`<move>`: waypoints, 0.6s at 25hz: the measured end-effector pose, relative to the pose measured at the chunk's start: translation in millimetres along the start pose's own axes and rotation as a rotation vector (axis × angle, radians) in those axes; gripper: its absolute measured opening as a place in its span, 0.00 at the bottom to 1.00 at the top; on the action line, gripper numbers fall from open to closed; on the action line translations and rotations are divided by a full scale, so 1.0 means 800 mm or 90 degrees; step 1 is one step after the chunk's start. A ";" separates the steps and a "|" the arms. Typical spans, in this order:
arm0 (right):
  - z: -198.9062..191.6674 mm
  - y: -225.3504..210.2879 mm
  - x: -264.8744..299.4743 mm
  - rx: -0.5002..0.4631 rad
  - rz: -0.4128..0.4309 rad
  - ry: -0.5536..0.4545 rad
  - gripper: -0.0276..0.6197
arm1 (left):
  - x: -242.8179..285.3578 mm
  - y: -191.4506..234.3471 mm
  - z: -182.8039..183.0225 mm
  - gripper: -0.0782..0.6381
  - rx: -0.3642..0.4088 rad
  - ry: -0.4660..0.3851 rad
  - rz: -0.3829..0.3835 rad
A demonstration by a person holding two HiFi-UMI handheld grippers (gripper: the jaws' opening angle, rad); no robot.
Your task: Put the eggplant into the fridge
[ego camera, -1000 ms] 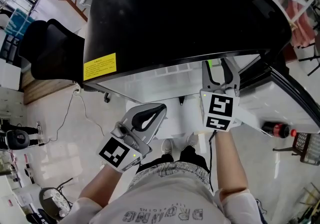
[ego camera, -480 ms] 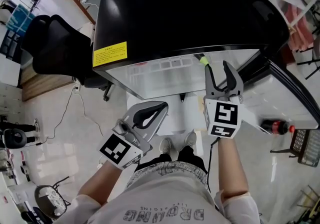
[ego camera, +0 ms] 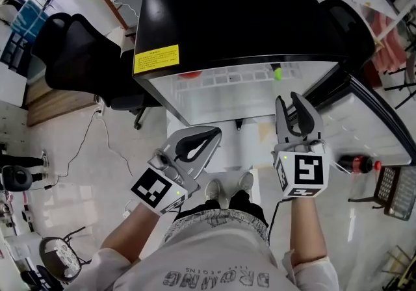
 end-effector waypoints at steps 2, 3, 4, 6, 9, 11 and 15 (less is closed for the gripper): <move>0.004 0.002 -0.010 0.003 0.002 -0.005 0.18 | -0.002 -0.001 0.001 0.12 0.001 -0.002 0.000; 0.005 0.003 -0.014 0.005 0.003 -0.005 0.18 | -0.004 -0.001 0.001 0.12 0.001 -0.004 0.000; 0.006 0.005 -0.019 0.006 0.004 -0.005 0.17 | -0.005 -0.002 0.001 0.12 0.001 -0.005 0.000; 0.007 0.008 -0.026 0.010 0.005 -0.004 0.15 | -0.009 -0.001 0.002 0.12 0.001 -0.006 0.001; 0.008 0.013 -0.036 0.014 0.008 -0.002 0.13 | -0.013 -0.001 0.002 0.12 0.000 -0.010 0.002; 0.007 0.017 -0.043 0.017 0.008 0.001 0.12 | -0.015 -0.001 0.002 0.12 -0.001 -0.011 0.001; 0.009 0.026 -0.054 0.022 0.011 0.003 0.09 | -0.018 -0.002 0.003 0.12 -0.002 -0.016 -0.002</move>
Point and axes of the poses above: the fingertips, and each gripper's own axes: x forward along the fingers, y to its left, z out of its top, the point moved 7 cm from there along -x, backward along the fingers, and after that the axes turned 11 degrees about -y, right-handed, at the moved point
